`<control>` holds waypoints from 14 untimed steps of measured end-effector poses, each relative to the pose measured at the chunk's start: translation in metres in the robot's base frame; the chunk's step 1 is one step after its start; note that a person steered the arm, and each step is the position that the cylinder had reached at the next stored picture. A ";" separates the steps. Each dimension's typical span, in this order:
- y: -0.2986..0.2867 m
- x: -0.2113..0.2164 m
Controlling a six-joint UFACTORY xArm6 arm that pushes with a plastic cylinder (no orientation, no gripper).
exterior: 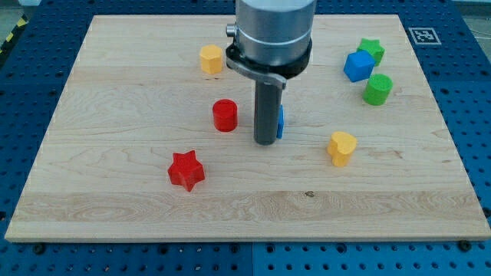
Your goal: Push the blue triangle below the green star
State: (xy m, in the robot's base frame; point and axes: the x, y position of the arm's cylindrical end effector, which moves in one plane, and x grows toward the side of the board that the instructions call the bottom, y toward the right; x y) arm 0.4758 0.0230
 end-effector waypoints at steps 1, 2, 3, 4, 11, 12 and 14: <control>0.000 -0.022; 0.000 -0.037; 0.000 -0.050; 0.001 -0.051; 0.112 -0.045; 0.127 -0.045; 0.140 -0.058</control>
State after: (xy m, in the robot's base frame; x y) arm 0.4174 0.1627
